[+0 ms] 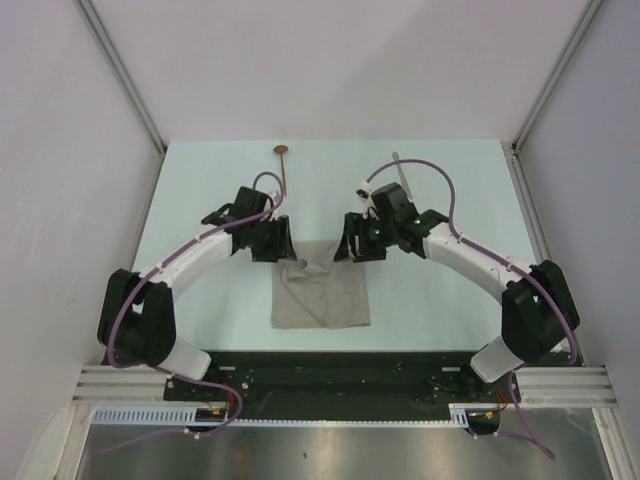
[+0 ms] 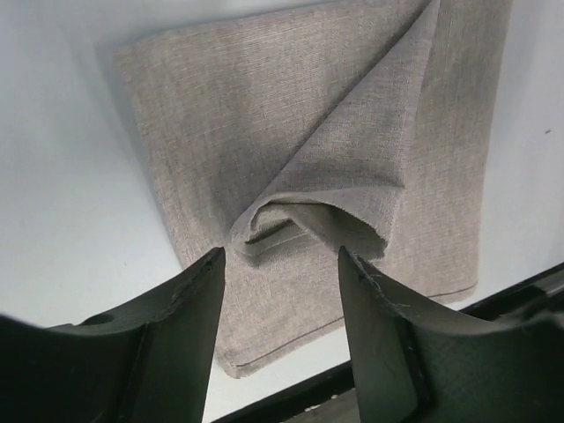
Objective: Fold the napkin into a case and place the utensils inside
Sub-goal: Smooth out the square-folded napkin at the center of the board.
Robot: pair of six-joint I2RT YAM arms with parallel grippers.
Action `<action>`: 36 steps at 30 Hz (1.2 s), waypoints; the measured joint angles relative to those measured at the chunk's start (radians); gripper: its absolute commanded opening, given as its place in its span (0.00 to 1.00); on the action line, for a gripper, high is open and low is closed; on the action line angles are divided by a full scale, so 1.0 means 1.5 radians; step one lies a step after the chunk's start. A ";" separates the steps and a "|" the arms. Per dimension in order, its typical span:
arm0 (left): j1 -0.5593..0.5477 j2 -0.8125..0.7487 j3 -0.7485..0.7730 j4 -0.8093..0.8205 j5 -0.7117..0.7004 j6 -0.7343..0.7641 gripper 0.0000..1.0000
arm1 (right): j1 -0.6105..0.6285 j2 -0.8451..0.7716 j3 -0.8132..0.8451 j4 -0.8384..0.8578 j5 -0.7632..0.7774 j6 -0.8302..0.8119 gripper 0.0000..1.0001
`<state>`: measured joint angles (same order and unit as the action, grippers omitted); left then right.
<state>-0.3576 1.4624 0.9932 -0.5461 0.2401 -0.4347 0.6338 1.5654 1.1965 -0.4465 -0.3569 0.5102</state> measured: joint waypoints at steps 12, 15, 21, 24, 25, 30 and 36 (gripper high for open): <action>-0.113 0.029 0.041 -0.042 -0.125 0.105 0.42 | 0.000 0.009 -0.123 0.110 -0.077 -0.001 0.20; -0.125 0.036 0.056 -0.053 -0.137 0.111 0.38 | 0.014 0.058 -0.116 0.143 -0.087 0.005 0.14; -0.127 0.059 0.090 -0.059 -0.140 0.102 0.40 | 0.039 0.142 -0.091 0.158 -0.076 0.005 0.13; -0.127 0.056 0.090 -0.052 -0.118 0.097 0.46 | 0.050 0.151 -0.089 0.166 -0.074 0.006 0.13; -0.127 0.054 0.090 -0.048 -0.107 0.097 0.47 | 0.052 0.153 -0.089 0.170 -0.074 0.006 0.12; -0.127 0.050 0.090 -0.032 -0.049 0.084 0.47 | 0.049 0.168 -0.085 0.185 -0.074 0.009 0.11; -0.127 0.061 0.090 -0.022 -0.006 0.063 0.40 | 0.041 0.171 -0.085 0.197 -0.071 0.014 0.10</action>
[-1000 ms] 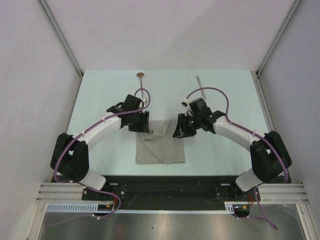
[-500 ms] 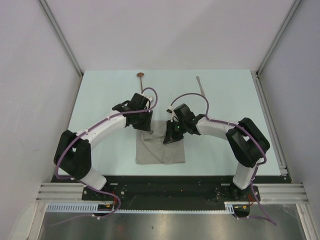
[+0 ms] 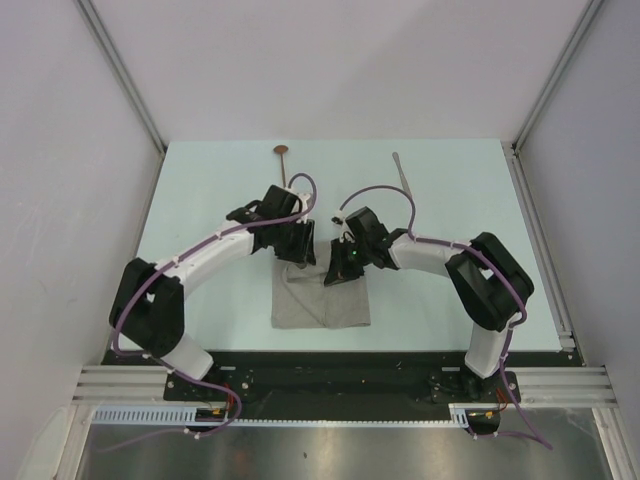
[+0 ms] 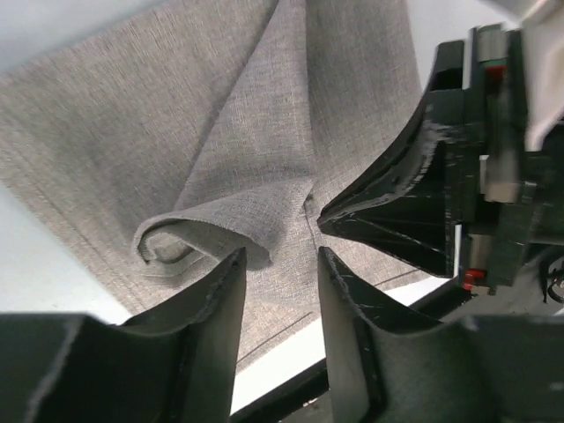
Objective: Fold the napkin into a case and place the utensils inside
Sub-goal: Smooth out the square-folded napkin at the center of the board.
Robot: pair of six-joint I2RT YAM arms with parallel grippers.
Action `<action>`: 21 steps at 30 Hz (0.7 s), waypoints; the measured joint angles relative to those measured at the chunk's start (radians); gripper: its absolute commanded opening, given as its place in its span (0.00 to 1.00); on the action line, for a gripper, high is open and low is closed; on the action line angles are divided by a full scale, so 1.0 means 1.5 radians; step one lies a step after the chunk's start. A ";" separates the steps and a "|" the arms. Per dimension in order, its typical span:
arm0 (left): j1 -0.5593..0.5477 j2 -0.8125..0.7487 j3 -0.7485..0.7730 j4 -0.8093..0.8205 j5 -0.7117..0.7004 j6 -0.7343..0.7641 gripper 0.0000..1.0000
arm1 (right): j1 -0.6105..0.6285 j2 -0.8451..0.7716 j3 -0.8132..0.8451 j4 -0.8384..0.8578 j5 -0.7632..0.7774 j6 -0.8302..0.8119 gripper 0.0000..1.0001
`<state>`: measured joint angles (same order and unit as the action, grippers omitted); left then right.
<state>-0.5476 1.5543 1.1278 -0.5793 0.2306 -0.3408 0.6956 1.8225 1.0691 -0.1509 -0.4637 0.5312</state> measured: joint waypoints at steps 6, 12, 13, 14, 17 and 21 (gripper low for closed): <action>0.000 0.058 0.010 -0.013 0.002 -0.012 0.25 | -0.012 0.000 0.000 0.005 0.000 0.000 0.09; 0.014 0.073 0.029 -0.027 -0.030 -0.022 0.12 | -0.018 0.002 -0.001 0.008 -0.001 0.000 0.08; 0.020 0.073 0.031 -0.026 -0.035 -0.024 0.11 | -0.018 0.003 -0.001 0.010 -0.001 0.000 0.08; 0.030 0.073 0.033 -0.027 -0.042 -0.025 0.11 | -0.018 0.006 -0.001 0.011 -0.002 0.000 0.08; 0.062 0.073 0.036 -0.029 -0.054 -0.031 0.08 | -0.018 0.023 0.006 0.012 -0.004 0.000 0.07; 0.097 0.086 0.058 -0.036 -0.065 -0.035 0.05 | -0.018 0.054 0.036 0.010 -0.007 0.000 0.06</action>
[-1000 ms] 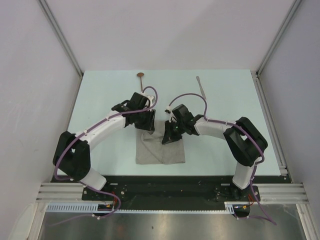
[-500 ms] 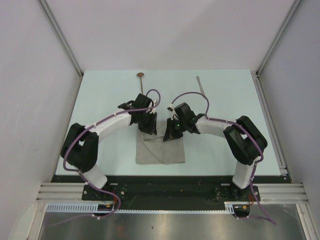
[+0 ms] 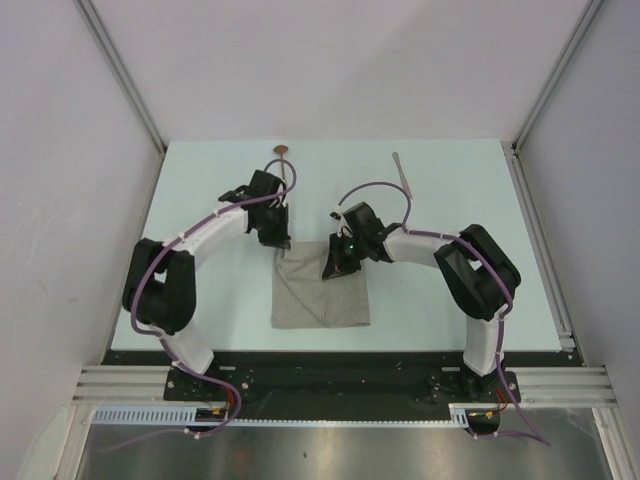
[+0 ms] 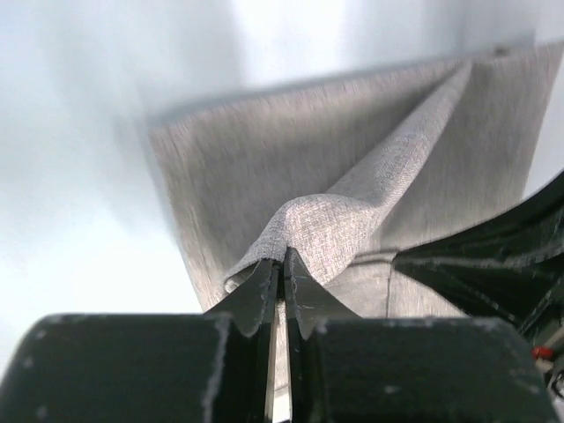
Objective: Fold the napkin into a case and place the utensils inside
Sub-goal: Smooth out the square-folded napkin at the center of the board.
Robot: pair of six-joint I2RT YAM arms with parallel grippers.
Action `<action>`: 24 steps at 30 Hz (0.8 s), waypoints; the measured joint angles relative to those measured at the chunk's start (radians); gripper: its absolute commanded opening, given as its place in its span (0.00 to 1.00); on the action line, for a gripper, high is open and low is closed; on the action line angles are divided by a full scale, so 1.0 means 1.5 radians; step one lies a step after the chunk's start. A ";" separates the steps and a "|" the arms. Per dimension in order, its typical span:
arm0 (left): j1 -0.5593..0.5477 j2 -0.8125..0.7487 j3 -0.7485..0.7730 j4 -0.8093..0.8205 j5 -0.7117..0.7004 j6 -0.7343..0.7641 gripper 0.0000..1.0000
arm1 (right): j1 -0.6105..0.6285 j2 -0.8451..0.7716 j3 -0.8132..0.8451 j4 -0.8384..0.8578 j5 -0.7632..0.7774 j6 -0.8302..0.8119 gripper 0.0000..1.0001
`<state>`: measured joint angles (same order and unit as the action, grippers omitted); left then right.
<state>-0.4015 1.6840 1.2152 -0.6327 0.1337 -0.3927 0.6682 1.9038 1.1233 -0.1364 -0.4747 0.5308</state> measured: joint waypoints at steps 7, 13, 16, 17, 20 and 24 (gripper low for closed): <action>0.018 0.056 0.038 -0.005 -0.008 0.000 0.06 | 0.002 0.012 0.032 0.003 -0.003 0.000 0.06; 0.025 0.071 0.039 -0.013 -0.039 -0.001 0.11 | 0.001 0.012 0.032 0.001 -0.003 0.000 0.06; 0.028 0.071 0.039 -0.014 -0.056 -0.004 0.13 | -0.001 0.012 0.029 0.001 -0.003 0.000 0.06; 0.030 0.071 0.039 -0.014 -0.060 -0.006 0.14 | -0.001 0.012 0.026 0.001 -0.003 0.000 0.06; 0.030 0.071 0.039 -0.014 -0.068 -0.011 0.14 | -0.002 0.011 0.012 0.005 -0.004 0.000 0.06; 0.031 0.086 0.050 -0.013 -0.070 -0.018 0.20 | -0.002 0.008 -0.007 0.007 -0.003 0.002 0.06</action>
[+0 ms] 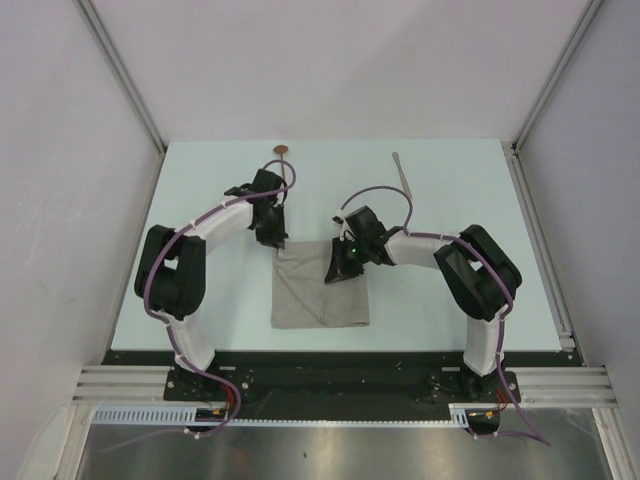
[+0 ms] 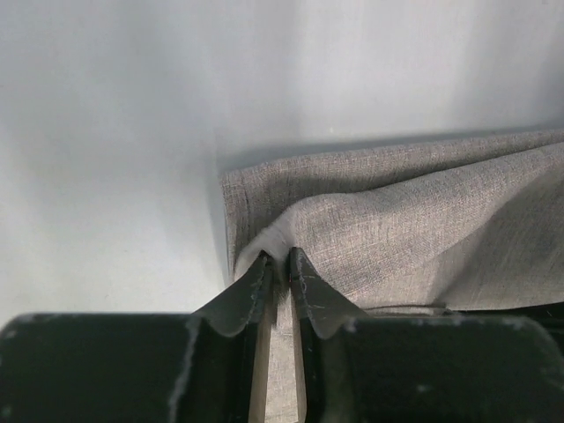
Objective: Fold the napkin into a case and place the utensils inside
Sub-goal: Smooth out the square-folded napkin at the center of the board.
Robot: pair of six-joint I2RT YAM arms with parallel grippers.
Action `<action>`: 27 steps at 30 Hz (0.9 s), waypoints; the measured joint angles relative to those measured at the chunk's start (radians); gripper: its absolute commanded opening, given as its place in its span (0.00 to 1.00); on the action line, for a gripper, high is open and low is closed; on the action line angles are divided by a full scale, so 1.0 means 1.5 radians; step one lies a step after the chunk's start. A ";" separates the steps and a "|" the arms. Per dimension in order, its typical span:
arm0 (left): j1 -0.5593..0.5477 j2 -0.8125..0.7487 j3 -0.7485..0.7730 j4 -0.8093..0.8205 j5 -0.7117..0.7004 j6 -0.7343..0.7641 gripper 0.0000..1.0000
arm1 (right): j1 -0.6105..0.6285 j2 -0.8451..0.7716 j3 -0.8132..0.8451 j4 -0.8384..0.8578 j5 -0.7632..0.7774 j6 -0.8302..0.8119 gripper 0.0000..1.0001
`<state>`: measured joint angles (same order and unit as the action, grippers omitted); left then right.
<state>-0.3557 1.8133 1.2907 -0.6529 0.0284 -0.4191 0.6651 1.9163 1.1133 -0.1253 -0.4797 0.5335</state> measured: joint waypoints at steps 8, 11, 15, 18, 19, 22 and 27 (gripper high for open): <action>0.001 0.007 0.004 -0.002 -0.041 -0.004 0.49 | -0.006 -0.034 -0.040 0.003 0.000 0.006 0.06; 0.000 -0.014 0.003 -0.012 -0.070 -0.005 0.49 | -0.007 -0.040 -0.047 0.004 0.001 0.006 0.08; -0.003 -0.105 -0.033 -0.011 -0.086 -0.005 0.49 | -0.007 -0.059 -0.068 0.006 0.000 0.011 0.09; -0.006 -0.205 -0.088 -0.007 -0.085 -0.006 0.49 | -0.002 -0.066 -0.079 0.007 0.001 0.011 0.09; -0.006 -0.235 -0.106 -0.007 -0.083 -0.006 0.49 | 0.002 -0.066 -0.082 0.010 0.002 0.011 0.09; -0.007 -0.304 -0.148 -0.010 -0.072 -0.007 0.49 | 0.017 -0.066 -0.091 0.019 0.002 0.014 0.08; -0.008 -0.359 -0.182 -0.021 -0.061 -0.012 0.49 | 0.041 -0.063 -0.092 0.042 0.000 0.029 0.08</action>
<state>-0.3683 1.2751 1.0176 -0.6849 -0.0631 -0.4374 0.7269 1.8225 0.9749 -0.0624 -0.4793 0.5770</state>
